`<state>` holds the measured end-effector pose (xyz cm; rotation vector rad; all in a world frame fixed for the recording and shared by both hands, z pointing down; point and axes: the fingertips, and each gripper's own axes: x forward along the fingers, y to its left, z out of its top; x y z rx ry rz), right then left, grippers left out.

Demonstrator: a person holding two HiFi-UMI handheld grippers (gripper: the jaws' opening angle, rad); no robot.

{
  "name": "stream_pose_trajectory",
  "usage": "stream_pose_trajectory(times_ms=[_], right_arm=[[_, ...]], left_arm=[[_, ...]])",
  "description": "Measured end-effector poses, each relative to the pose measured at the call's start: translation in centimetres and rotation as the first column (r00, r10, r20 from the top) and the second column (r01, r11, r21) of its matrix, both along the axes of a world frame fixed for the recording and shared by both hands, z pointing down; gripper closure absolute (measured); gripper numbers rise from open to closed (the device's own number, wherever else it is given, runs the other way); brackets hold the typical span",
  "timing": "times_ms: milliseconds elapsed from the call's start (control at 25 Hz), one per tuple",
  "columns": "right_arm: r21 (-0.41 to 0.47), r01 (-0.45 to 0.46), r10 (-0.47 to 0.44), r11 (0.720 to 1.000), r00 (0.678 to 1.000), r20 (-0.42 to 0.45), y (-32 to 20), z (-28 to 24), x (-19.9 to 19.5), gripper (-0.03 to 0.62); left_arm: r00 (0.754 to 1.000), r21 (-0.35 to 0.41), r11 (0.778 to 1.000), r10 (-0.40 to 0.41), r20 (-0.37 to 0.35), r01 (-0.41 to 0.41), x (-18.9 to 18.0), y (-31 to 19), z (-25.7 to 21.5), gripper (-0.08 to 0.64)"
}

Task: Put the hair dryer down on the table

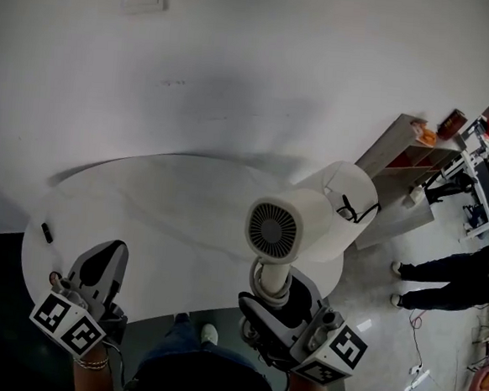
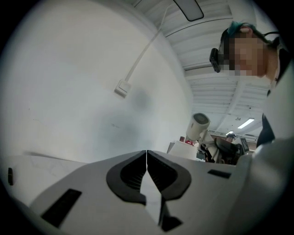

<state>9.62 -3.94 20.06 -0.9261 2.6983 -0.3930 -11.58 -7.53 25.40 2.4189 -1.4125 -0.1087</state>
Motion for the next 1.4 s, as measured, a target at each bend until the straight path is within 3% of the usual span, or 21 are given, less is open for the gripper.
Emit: stream_pose_trajectory(times_ms=[840, 1080, 1400], right_arm=[[-0.1, -0.086, 0.075, 0.991, 0.991, -0.11, -4.1, 4.1, -2.6, 0.307], [-0.126, -0.085, 0.065, 0.988, 0.986, -0.155, -4.7, 6.3, -3.1, 0.307], [-0.19, -0.04, 0.0, 0.981, 0.979, -0.203, -5.8, 8.5, -4.7, 0.307]], left_arm=[[0.994, -0.074, 0.991, 0.112, -0.02, -0.113, -0.4, -6.7, 4.4, 0.543], [0.992, -0.115, 0.985, 0.126, -0.002, -0.126, -0.2, -7.6, 6.8, 0.543], [0.99, -0.107, 0.985, 0.139, 0.03, -0.135, -0.6, -8.0, 7.6, 0.543]])
